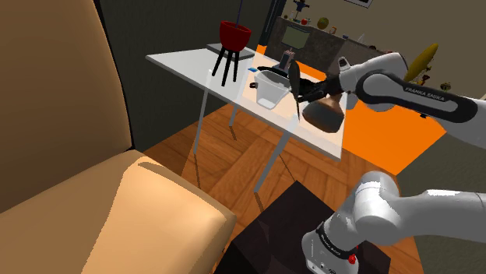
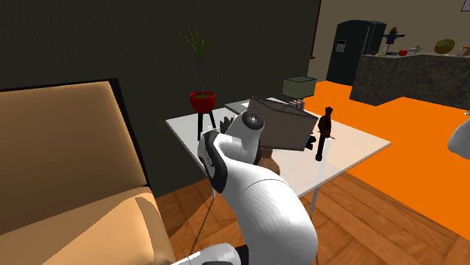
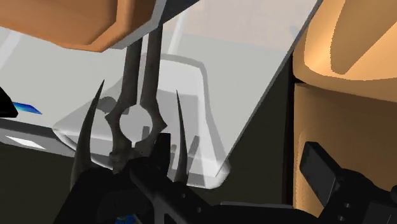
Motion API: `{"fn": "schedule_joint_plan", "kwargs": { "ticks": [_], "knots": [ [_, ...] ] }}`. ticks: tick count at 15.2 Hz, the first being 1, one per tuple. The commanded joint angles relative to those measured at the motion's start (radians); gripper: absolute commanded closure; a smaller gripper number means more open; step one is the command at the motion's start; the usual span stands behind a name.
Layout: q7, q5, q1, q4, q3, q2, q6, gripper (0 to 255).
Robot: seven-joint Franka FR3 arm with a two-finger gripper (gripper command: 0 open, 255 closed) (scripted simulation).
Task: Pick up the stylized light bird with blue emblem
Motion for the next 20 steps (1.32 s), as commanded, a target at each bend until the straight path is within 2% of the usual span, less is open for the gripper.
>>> {"fn": "schedule_joint_plan", "kwargs": {
  "ticks": [1, 5, 14, 15, 20],
  "knots": [
    [-0.142, 0.007, 0.093, 0.032, -0.125, -0.001, 0.076, 0],
    [-0.387, 0.016, 0.322, 0.135, -0.351, -0.054, 0.161, 0],
    [-0.429, -0.005, 0.338, 0.069, -0.426, -0.056, 0.241, 0],
    [-0.427, -0.005, 0.334, 0.068, -0.422, -0.057, 0.239, 255],
    [-0.426, -0.005, 0.337, 0.066, -0.422, -0.055, 0.245, 255]
  ]
}}
